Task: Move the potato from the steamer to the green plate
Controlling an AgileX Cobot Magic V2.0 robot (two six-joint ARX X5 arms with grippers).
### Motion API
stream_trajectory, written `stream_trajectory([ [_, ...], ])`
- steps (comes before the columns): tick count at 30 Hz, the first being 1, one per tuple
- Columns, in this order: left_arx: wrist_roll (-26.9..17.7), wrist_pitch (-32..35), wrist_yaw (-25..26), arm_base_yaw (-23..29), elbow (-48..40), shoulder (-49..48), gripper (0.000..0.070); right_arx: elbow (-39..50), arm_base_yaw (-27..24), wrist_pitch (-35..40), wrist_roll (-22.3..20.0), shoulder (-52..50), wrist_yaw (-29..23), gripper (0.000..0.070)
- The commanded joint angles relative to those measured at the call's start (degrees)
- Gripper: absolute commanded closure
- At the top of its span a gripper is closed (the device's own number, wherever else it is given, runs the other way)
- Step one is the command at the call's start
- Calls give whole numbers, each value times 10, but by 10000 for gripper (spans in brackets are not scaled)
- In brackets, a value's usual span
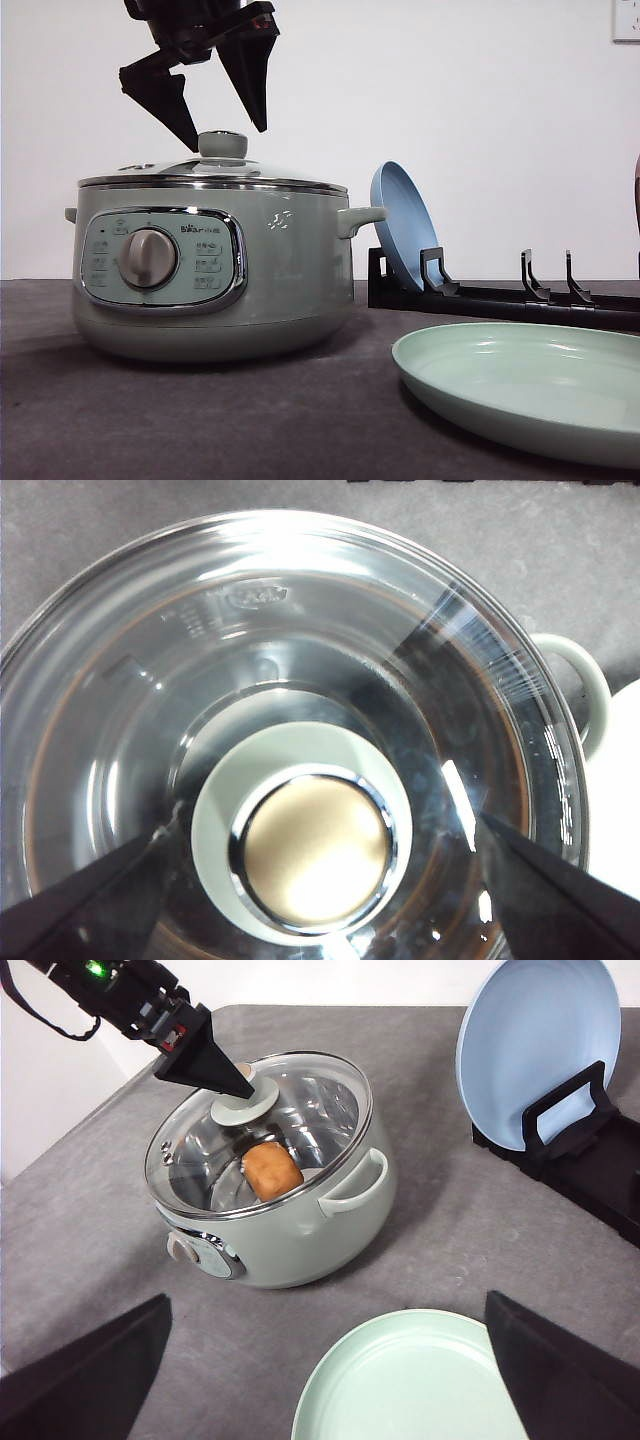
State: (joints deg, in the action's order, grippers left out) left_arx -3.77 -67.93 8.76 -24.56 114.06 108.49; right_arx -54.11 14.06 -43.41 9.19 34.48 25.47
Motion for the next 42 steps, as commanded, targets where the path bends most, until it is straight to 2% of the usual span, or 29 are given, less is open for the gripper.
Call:
stream_trajectory([
  [1, -7, 1, -3, -4, 17, 13, 127, -3, 0, 5, -8, 2, 0, 67],
  [5, -7, 1, -5, -6, 17, 14, 197, -3, 0, 6, -9, 2, 0, 66],
  [20, -7, -1, -10, -8, 17, 27, 208, -3, 0, 6, -9, 2, 0, 66],
  [26, -7, -1, -15, -11, 17, 28, 439, -3, 0, 6, -9, 2, 0, 66],
  [30, -11, -4, -15, -12, 17, 28, 653, -3, 0, 6, -9, 2, 0, 66],
  [31, -12, -4, -15, -12, 17, 28, 683, -3, 0, 5, -9, 2, 0, 66],
  [32, -12, -4, -15, -12, 17, 28, 700, -3, 0, 5, -9, 2, 0, 66],
  [42, -11, -25, -15, -12, 55, 25, 699, -3, 0, 5, -9, 2, 0, 66],
])
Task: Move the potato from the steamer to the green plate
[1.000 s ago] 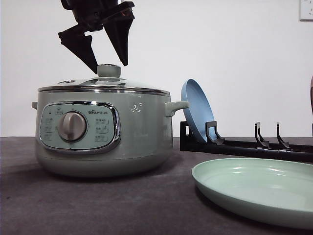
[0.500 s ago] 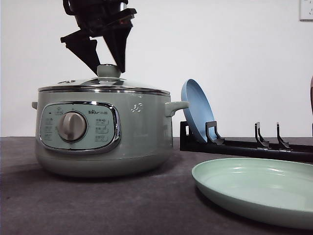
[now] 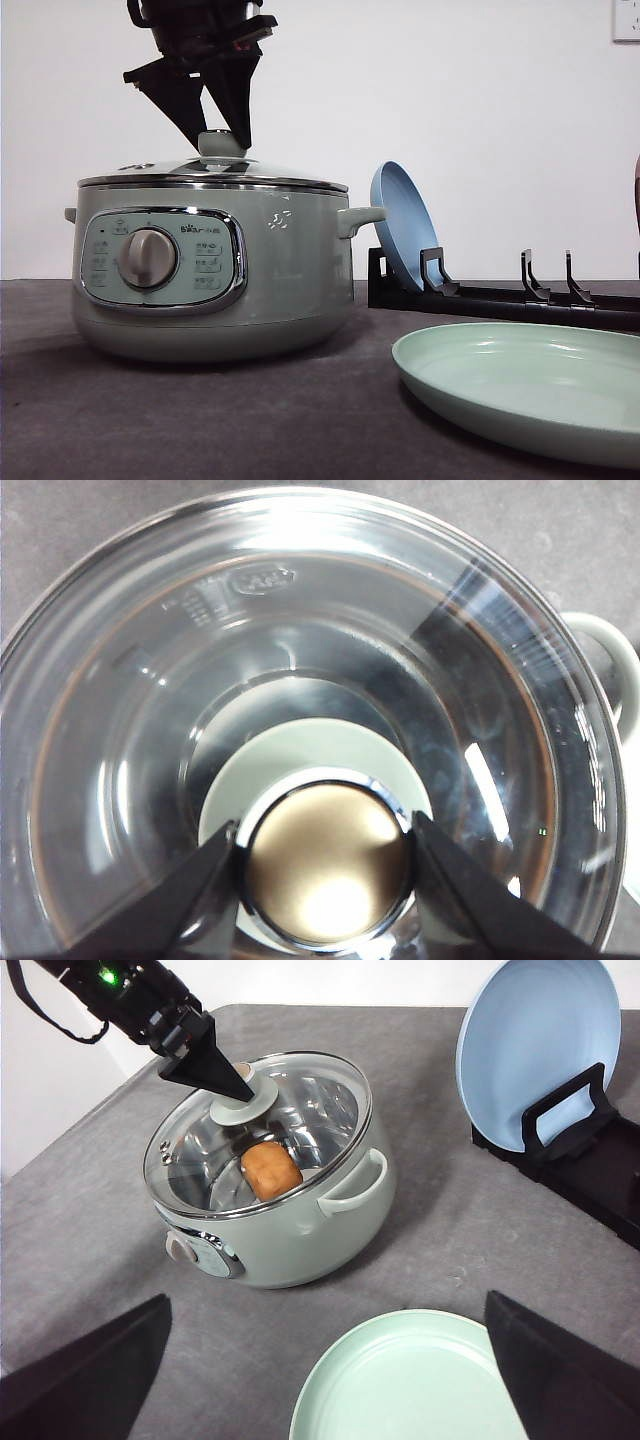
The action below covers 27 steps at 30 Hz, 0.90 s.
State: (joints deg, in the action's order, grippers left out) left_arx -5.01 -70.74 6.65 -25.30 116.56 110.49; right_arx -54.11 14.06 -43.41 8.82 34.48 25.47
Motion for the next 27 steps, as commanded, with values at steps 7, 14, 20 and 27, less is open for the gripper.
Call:
stream_trajectory([
  [7, 12, -35, 6, -4, 112, 0, 699, -3, 0, 5, -5, 3, -1, 66],
  [14, 14, -47, 6, -4, 133, -37, 699, -3, 0, 4, -5, 3, -3, 66],
  [20, 13, -52, -11, -1, 133, -64, 699, -3, 0, -2, -5, 3, -16, 66],
  [27, 9, -63, -11, 37, 133, -80, 699, -3, 0, -4, -5, 3, -16, 67],
])
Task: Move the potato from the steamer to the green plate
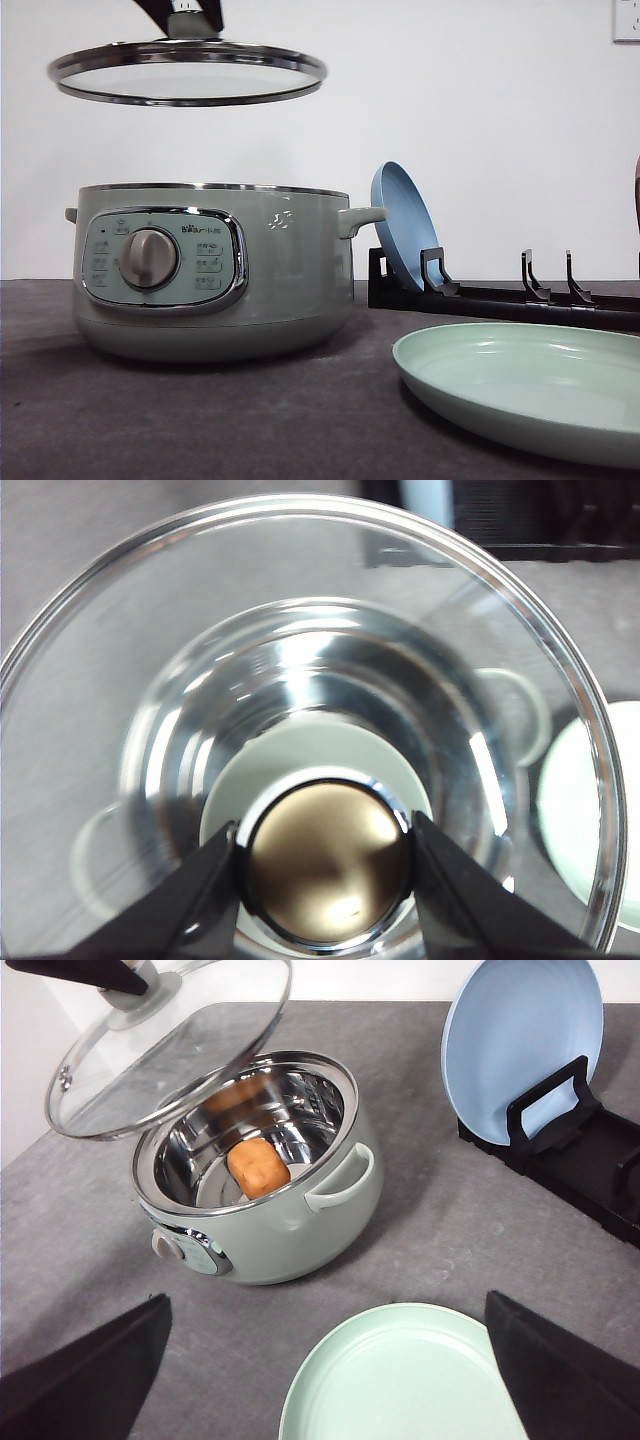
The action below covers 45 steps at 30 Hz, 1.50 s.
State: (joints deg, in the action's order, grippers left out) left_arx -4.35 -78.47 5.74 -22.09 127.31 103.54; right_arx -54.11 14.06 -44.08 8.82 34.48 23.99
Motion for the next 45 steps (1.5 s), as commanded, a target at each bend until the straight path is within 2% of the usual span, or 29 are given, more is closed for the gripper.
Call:
stream_trajectory([
  [1, 3, 13, -2, 14, 26, -12, 699, -3, 0, 3, -5, 3, -1, 67],
  [17, 4, 4, -2, 209, 26, -24, 699, -3, 0, 6, -5, 3, 0, 67],
  [26, 8, 2, -2, 263, 26, -24, 699, -23, 6, 21, 9, 37, 3, 101],
  [32, 7, 3, -2, 273, 26, -24, 699, -87, 47, 21, 5, 145, 6, 101],
  [37, 7, 3, -2, 279, 26, -24, 699, -163, 96, 20, -22, 267, 6, 101],
  [40, 7, 3, -2, 282, 26, -24, 699, -231, 126, 3, -43, 353, 7, 101],
  [45, 7, 3, -2, 283, 26, -24, 699, -386, 167, -73, -93, 513, 7, 101],
])
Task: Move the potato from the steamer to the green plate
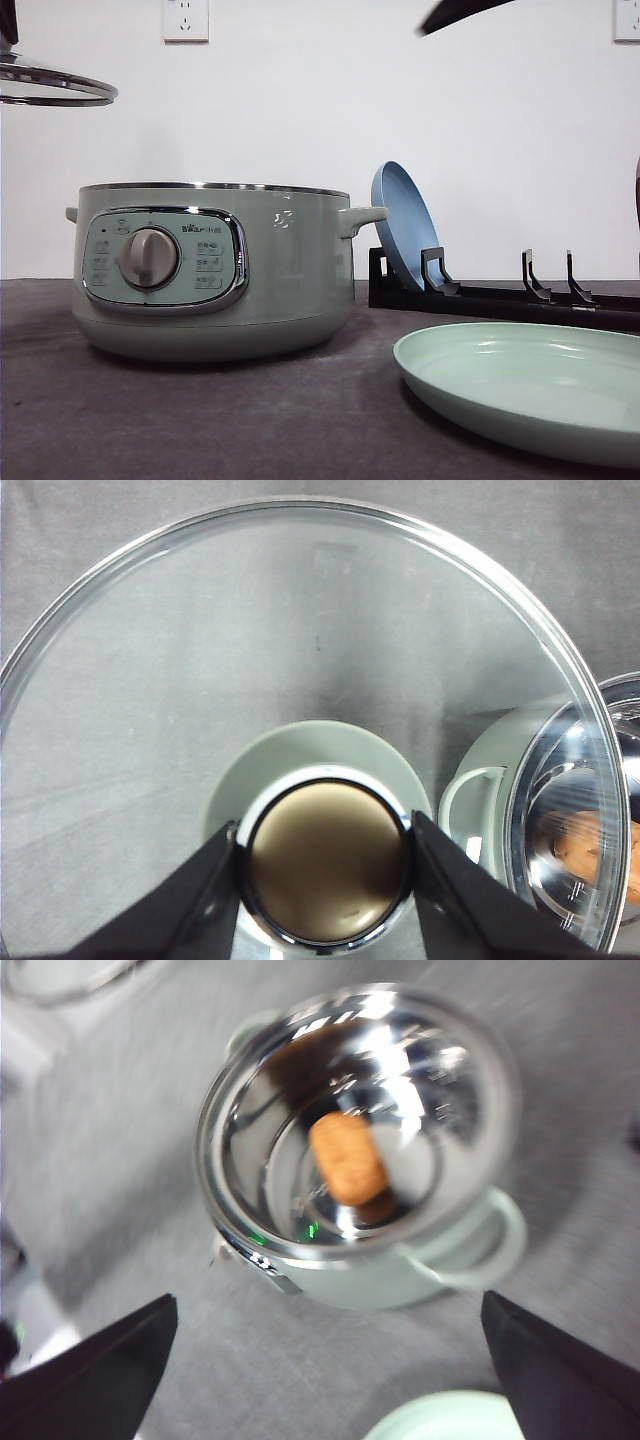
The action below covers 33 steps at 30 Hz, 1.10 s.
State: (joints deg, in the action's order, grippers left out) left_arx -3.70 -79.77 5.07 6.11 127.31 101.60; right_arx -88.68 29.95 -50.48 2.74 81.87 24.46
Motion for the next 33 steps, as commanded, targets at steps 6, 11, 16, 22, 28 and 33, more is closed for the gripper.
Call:
stream_trajectory([
  [6, 1, 15, 5, 3, 26, -4, 699, -221, 48, -94, -77, 218, 1, 101],
  [11, 1, 15, 5, 3, 26, -4, 699, -314, 78, -96, -102, 330, -18, 101],
  [16, 2, 15, 5, 3, 26, -4, 699, -351, 105, -73, -148, 397, -68, 101],
  [22, 4, 17, 5, 3, 26, -4, 699, -351, 118, -39, -195, 445, -94, 101],
  [28, 4, 17, 5, 3, 26, -4, 699, -351, 117, -6, -200, 480, -100, 101],
  [33, 3, 18, 5, 3, 26, -4, 699, -351, 112, 9, -198, 497, -99, 101],
])
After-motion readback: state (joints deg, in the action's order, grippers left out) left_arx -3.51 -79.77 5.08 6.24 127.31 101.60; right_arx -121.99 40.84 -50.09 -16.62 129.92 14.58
